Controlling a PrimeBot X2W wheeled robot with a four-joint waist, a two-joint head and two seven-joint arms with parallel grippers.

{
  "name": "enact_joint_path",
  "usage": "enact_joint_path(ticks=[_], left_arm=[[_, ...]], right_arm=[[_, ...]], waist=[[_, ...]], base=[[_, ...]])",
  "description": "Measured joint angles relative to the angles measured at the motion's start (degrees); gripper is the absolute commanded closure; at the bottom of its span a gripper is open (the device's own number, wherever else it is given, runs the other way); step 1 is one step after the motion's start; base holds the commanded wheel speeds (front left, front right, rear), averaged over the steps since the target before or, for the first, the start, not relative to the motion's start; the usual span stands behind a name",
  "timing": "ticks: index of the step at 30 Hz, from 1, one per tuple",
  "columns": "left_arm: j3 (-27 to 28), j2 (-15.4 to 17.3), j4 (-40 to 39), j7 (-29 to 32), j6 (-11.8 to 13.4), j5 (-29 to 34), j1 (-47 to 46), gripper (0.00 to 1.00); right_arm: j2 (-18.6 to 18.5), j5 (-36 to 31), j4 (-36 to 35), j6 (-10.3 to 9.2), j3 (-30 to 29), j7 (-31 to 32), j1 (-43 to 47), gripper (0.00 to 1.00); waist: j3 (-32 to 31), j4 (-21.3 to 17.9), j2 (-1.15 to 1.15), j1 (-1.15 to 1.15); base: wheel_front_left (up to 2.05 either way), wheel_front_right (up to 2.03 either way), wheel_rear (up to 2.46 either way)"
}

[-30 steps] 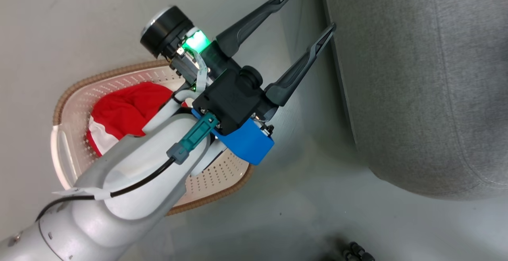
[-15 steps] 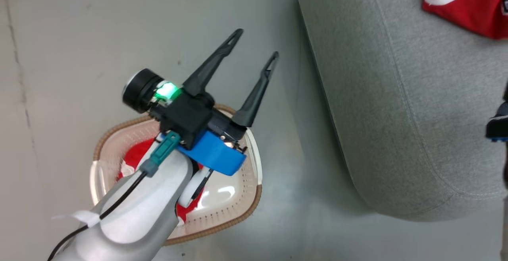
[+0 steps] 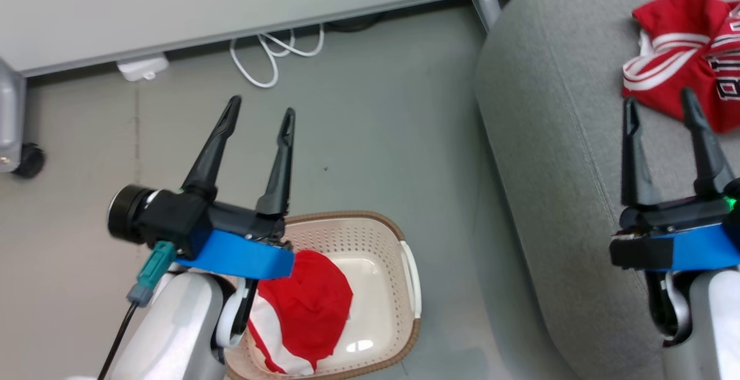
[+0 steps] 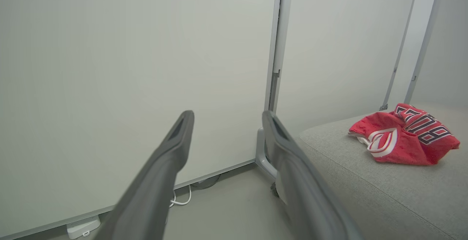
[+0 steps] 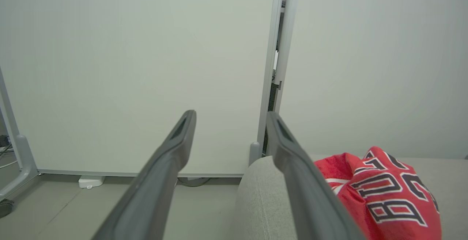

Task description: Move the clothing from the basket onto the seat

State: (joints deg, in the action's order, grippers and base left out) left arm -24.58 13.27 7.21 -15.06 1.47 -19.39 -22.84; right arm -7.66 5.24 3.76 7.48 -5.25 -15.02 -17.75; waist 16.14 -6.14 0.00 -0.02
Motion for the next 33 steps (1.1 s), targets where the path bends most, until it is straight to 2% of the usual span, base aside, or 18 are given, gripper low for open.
enact_joint_path(ticks=[9,16,24,33], left_arm=[[10.8,-3.7,0.2,0.0,-1.4,3.3,8.1,0.00],[16.6,-6.0,0.6,0.0,-3.1,6.0,13.5,0.00],[19.5,-8.1,2.0,0.0,-5.0,8.8,16.8,0.00],[21.5,-9.3,3.4,0.0,-6.1,10.4,18.6,0.00]], right_arm=[[2.1,0.3,-1.6,0.00,3.9,0.0,4.8,0.00],[3.4,-0.2,-1.4,0.00,4.6,0.0,8.5,0.00],[4.2,-0.6,0.5,0.00,4.0,0.0,11.4,0.00],[4.6,-0.8,3.1,0.00,2.8,0.0,13.6,0.00]], waist=[[-5.9,5.1,0.00,0.01],[-9.5,7.6,0.00,0.01],[-12.8,8.6,0.00,0.01],[-15.0,8.6,0.00,0.01]], base=[[0.00,0.00,0.00],[0.00,0.00,0.00],[0.00,0.00,0.00],[0.00,0.00,0.00]])
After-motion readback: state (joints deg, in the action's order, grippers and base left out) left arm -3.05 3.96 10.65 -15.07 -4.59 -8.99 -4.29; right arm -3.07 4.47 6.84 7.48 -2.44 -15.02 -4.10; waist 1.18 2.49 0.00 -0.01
